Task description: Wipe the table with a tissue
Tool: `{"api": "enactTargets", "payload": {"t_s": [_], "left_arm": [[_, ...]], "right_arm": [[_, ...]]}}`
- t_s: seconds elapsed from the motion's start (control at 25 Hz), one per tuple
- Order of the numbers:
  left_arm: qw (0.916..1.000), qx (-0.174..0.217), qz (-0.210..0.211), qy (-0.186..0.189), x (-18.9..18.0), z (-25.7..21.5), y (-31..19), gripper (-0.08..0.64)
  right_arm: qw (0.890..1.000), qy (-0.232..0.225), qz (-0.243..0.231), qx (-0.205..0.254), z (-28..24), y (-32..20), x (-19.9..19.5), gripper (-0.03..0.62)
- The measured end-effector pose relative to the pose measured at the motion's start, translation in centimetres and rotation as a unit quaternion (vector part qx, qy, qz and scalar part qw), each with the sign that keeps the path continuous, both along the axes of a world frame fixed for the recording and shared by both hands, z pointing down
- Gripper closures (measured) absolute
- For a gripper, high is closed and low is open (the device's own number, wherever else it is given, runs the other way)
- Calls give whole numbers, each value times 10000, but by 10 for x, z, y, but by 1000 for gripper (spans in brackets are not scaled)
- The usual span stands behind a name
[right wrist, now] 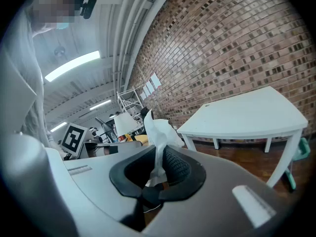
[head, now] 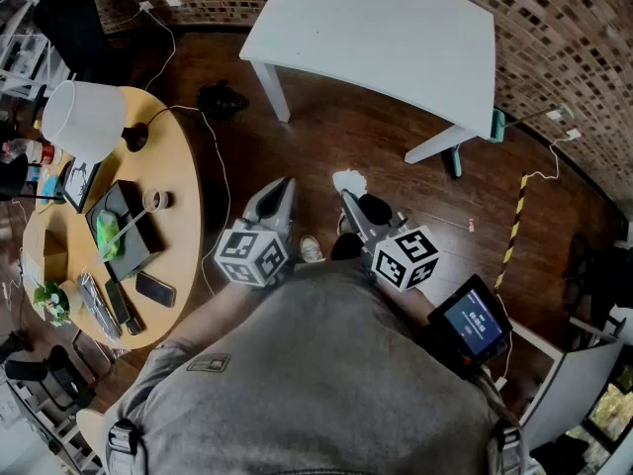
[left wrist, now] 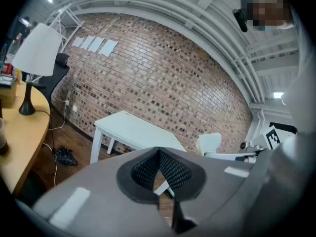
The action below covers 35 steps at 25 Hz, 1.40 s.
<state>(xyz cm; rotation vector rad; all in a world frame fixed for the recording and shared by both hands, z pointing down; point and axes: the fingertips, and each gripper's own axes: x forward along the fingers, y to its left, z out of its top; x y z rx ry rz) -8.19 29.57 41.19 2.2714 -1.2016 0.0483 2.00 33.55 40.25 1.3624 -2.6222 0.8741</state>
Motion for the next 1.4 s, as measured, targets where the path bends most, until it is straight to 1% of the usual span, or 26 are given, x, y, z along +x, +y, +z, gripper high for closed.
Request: {"api": "enactTargets", "payload": {"t_s": [0.24,0.44,0.6,0.84,1.0,1.2,1.4], "left_arm": [[9999,3,-135,-71,25,-3,-49,558],[9994,-41,-292,-152,51,-5,-89,558],[9986,-74,-469,-252,65,-9,-111,558],[9964,-82,-736,-411,71,-13,-131,558],[9954,-104,-841,-448,74,-11,-147,558],[9950,-123,-903,-419,68,-8,-171,558],[9955,-128,-885,-302,56,-2,-205,558]], "right_arm": [[9999,10,-107,92,-6,-50,29,543],[9997,-59,-224,65,-7,-90,59,543],[9993,-130,-350,26,-6,-115,78,543],[9983,-261,-518,22,-3,-140,91,543],[9979,-316,-561,-48,4,-156,96,543],[9977,-294,-601,-95,9,-179,92,543],[9983,-145,-553,-139,16,-210,83,542]]}}
